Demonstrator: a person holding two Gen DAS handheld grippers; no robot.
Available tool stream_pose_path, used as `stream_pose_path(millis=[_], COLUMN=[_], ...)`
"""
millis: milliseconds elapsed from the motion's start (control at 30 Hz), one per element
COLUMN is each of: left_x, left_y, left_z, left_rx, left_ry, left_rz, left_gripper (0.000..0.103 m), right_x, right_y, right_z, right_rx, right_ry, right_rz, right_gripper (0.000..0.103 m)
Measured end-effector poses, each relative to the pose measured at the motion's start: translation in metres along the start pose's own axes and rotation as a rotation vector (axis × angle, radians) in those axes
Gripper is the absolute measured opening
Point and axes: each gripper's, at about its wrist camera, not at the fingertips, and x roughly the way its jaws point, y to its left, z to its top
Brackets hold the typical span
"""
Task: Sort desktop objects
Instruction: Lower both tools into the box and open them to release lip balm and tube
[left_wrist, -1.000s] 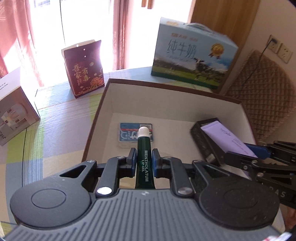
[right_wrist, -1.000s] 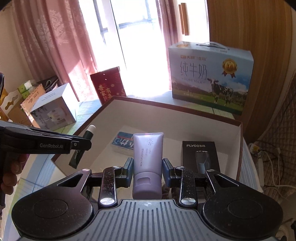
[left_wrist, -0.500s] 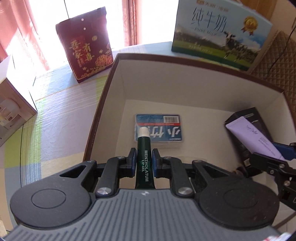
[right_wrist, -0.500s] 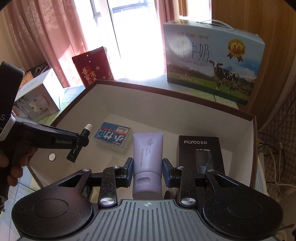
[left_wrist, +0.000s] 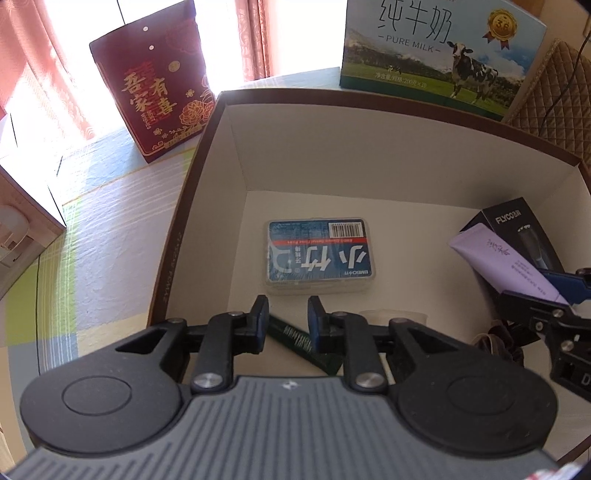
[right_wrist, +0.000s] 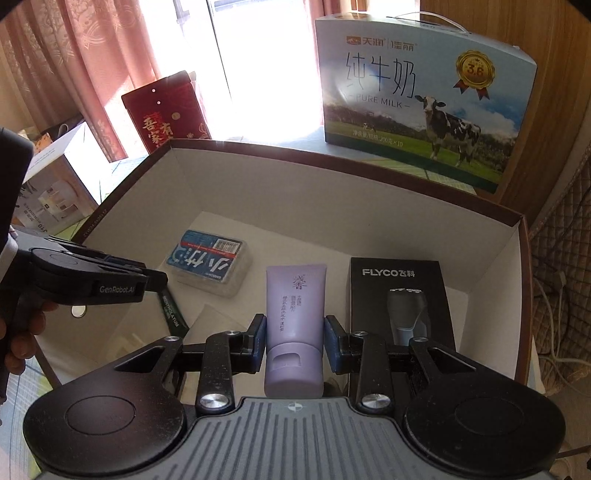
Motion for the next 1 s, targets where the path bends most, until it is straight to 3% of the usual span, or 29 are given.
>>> stream_pose_path(millis=[467,633,667,800,1000], left_x=[-0.008,-0.014,-0.015,-0.020,-0.030], left_y=[-0.003,-0.005,-0.005,-0.003,-0.004], left_z=[-0.001,-0.004,-0.005,-0.008,-0.012], left_rx=[0.014,0.025,0.027,0.023,0.018], left_ry=[-0.012,-0.017,-0.018,-0.023,-0.040], left_rz=[-0.011,-0.020,-0.024,-0.033,-0.040], left_gripper=[0.019,0.029,0.030,0.036,0.049], right_x=[0.015,0.018,0.016,0.003,-0.014], right_y=[-0.001,-0.002,-0.002,0.002,0.007], right_z=[0.008,0.012,0.011,0.004,-0.009], right_rx=[0.050,0.046,0.034,-0.013,-0.047], right_ry=[0.003,-0.023,-0.022,-0.045,-0.041], right_rz=[0.006,0.012,0.006,-0.001,-0.011], right_gripper=[0.030,0.032,0.035,0.067,0.086])
